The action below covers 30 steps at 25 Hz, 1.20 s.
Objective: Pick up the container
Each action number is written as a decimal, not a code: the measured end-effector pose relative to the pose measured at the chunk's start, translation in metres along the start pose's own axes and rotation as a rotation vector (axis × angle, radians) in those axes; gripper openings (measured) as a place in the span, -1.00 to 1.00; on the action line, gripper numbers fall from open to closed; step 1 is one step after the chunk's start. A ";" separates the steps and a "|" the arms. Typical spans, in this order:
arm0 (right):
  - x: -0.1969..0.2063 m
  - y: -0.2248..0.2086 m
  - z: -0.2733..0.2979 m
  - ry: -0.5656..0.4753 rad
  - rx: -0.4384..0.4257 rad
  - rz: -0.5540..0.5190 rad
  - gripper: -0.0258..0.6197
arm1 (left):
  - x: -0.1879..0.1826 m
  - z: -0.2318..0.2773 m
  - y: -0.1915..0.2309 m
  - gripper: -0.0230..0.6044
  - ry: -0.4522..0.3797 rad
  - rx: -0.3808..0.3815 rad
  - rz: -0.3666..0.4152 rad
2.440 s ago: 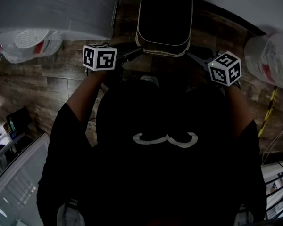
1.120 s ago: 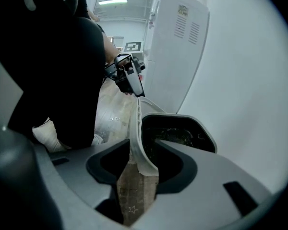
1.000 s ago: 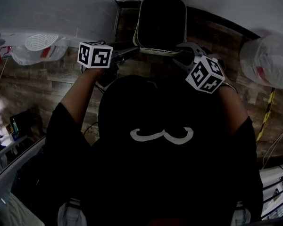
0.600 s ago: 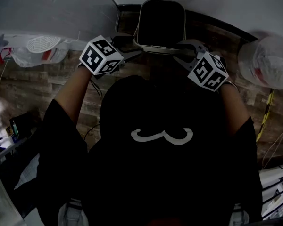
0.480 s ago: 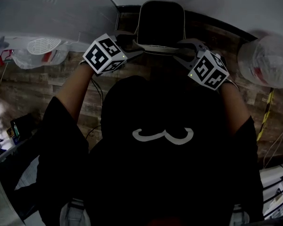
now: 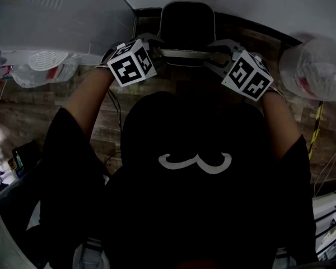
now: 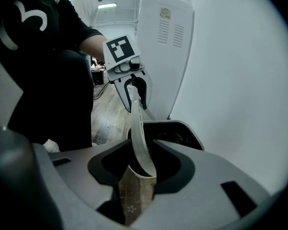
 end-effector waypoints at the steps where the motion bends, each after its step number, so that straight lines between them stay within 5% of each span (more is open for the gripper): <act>1: -0.001 -0.001 -0.002 0.013 0.002 -0.006 -0.47 | -0.001 -0.001 0.001 -0.41 -0.002 0.001 0.009; 14: -0.010 -0.004 0.000 0.143 -0.003 -0.182 -0.58 | -0.007 -0.003 0.005 -0.58 0.073 0.047 0.215; 30: -0.018 -0.020 -0.002 0.281 -0.052 -0.173 -0.62 | -0.016 -0.007 0.023 -0.60 0.150 0.116 0.188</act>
Point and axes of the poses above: the fingertips, and each gripper's own axes: z forward along the fingers, y to its left, x out of its underside, the point moved 4 cm from there along -z, backward along the fingers, and after that the axes turned 8 degrees about -x, right-handed, at the moved point
